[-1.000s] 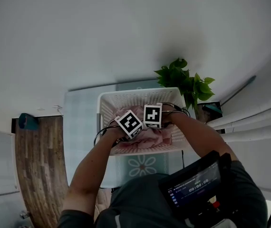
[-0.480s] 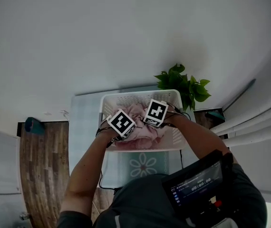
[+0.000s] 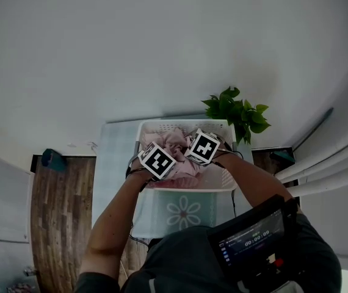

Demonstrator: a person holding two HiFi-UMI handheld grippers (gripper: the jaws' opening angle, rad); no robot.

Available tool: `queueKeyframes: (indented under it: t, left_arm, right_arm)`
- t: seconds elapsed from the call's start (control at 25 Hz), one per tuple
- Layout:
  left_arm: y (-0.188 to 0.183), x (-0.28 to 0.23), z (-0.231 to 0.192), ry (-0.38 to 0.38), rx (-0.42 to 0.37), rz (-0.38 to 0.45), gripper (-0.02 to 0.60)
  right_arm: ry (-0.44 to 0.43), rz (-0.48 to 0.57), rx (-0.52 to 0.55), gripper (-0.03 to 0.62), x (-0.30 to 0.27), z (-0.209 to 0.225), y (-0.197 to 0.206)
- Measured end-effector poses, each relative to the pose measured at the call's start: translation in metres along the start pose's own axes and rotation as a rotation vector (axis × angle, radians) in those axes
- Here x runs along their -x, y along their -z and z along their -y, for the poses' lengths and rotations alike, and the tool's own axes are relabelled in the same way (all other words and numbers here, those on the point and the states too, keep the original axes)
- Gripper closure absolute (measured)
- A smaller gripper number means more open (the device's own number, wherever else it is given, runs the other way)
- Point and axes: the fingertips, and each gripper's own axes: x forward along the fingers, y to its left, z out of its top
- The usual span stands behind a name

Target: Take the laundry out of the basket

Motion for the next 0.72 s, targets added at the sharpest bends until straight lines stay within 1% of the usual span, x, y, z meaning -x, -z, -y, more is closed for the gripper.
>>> queueKeyframes:
  t: [0.16, 0.32, 0.52, 0.72]
  left_arm:
    - [-0.014, 0.02, 0.0, -0.056, 0.012, 0.053, 0.448]
    - [-0.033, 0.051, 0.006, -0.126, -0.017, 0.106, 0.448]
    - [-0.061, 0.084, 0.017, -0.206, -0.031, 0.2, 0.448]
    - [-0.082, 0.122, 0.034, -0.3, -0.05, 0.265, 0.448]
  right_arm:
    - [0.047, 0.037, 0.035, 0.461, 0.027, 0.004, -0.016]
    - [0.097, 0.123, 0.045, 0.462, 0.063, 0.004, -0.032]
    - [0.164, 0.215, 0.046, 0.465, 0.11, 0.005, -0.046]
    - [0.202, 0.315, 0.051, 0.467, 0.157, -0.001, -0.059]
